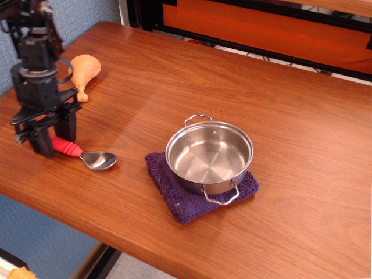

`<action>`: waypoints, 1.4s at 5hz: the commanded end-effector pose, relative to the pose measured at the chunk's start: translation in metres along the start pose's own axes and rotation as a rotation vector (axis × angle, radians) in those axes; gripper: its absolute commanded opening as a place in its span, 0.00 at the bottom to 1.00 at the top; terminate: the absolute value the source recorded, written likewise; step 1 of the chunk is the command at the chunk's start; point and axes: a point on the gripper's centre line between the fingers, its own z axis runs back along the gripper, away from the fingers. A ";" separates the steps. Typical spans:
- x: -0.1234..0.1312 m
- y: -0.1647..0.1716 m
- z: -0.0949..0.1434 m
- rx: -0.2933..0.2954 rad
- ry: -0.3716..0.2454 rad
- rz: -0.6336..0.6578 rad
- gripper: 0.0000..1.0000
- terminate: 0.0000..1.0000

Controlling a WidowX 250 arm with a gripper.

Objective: Take the spoon and place it in the right side of the silver vessel.

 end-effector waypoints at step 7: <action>-0.064 -0.068 0.130 -0.177 -0.209 -1.224 1.00 0.00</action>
